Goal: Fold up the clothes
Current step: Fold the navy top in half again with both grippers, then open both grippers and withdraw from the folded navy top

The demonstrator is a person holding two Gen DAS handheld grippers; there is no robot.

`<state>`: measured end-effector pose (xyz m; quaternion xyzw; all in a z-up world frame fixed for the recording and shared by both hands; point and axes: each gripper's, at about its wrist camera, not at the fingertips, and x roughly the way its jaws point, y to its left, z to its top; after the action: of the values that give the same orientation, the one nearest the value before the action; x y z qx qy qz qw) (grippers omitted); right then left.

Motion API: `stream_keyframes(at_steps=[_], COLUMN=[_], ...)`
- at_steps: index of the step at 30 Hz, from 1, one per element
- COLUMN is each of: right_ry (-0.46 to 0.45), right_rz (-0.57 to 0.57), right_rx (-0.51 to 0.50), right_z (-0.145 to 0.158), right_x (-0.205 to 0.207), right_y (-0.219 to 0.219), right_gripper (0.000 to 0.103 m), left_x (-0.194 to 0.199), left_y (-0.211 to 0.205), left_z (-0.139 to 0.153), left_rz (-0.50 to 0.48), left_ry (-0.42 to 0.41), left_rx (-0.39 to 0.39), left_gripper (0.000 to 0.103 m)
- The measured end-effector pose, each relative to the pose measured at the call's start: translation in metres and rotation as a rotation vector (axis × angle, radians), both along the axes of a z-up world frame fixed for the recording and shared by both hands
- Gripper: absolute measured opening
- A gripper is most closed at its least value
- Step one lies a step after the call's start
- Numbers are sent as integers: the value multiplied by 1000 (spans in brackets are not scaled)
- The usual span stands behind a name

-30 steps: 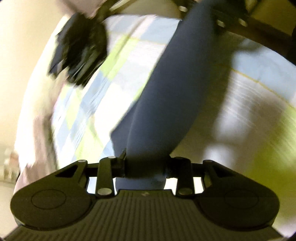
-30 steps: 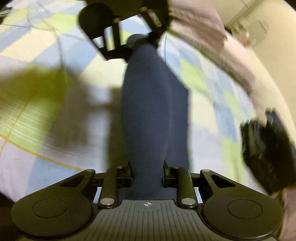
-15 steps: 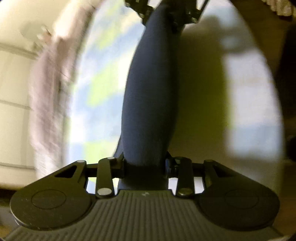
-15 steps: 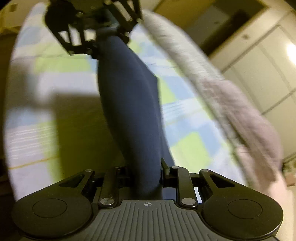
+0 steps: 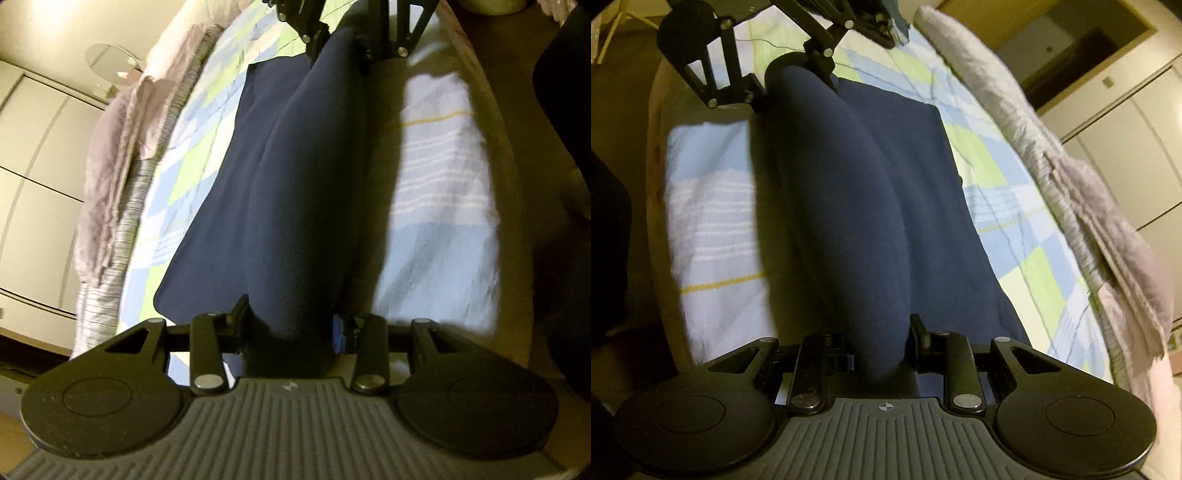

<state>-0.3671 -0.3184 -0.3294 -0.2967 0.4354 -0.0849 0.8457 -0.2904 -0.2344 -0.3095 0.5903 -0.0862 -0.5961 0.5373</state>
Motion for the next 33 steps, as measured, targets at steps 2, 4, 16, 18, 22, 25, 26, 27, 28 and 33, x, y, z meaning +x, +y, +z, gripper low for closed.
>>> stream_keyframes(at_steps=[2,4,16,18,22,25,26,27,28,33], right_ry=[-47,-92,-99,-77,-54,-94,-117,-139,-163,-252], right_rz=[-12,-23,-89,-110,-193,-258,-274,-290,-307,-363], right_rx=[-13,-35,-188,-198,-174,-120,-93,-67,-43,55], right_z=[-8,-14,-28,-25,-16,-3,3,8,14,33], right_x=[-5,-12,-10,-11,-20,-29,-33,-36,-38,-42], right_y=[7,13,40,45,53,59,61,62,63,68], right_gripper=[24,24,25,25,25,25,25,25,25,25], left_x=[-7,-11,-26,-28,-30,-28,-27,-27,-27,-27], left_y=[3,5,9,11,24,33,35,37,40,54], left_z=[-7,-12,-26,-22,-12,-6,-5,-5,-5,-2], left_rz=[17,30,70,77,108,159,174,187,199,253], left_ry=[-22,-39,-134,-138,-130,-107,-102,-100,-98,-76], left_rx=[-38,-71,-145,-128,-107,-96,-89,-83,-78,-76], left_gripper=[36,36,40,43,48,52,53,53,53,53])
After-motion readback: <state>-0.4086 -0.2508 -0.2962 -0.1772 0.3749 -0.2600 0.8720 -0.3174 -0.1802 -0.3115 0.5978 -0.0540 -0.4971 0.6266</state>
